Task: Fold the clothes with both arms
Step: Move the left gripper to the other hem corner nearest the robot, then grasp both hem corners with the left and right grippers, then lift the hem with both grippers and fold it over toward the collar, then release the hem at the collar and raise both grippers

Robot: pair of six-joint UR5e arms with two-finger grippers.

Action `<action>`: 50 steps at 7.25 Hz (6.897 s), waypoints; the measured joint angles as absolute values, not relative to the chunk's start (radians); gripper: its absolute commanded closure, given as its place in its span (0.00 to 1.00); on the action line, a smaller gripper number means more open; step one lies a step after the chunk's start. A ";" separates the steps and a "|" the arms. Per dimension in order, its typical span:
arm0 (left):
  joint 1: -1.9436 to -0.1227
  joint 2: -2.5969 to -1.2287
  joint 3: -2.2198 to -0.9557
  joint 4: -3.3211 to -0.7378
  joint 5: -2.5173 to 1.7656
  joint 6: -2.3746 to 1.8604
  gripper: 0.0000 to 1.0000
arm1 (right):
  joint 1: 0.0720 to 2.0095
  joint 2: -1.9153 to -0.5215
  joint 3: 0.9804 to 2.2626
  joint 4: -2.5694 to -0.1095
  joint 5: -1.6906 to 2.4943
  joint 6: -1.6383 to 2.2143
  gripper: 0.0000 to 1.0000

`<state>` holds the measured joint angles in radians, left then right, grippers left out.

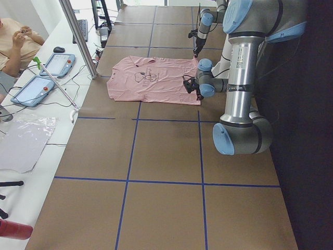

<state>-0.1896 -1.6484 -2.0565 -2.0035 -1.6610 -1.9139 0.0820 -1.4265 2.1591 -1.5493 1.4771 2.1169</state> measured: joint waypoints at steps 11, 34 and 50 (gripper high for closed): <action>-0.140 -1.628 -2.053 -1.922 -1.629 -1.927 1.00 | 0.083 -1.425 2.163 -1.552 1.476 2.117 1.00; -0.766 -2.210 -1.337 -2.048 -1.612 -1.501 1.00 | 0.809 -0.701 1.088 -1.260 1.714 1.502 1.00; -0.796 -2.229 -1.268 -2.312 -1.667 -1.492 0.59 | 0.738 -0.920 1.407 -1.245 1.759 1.543 0.30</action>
<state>-0.7955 -2.2294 -1.2678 -2.3118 -1.6667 -1.4924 0.7381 -0.9197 1.4074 -1.2451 1.7594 1.5426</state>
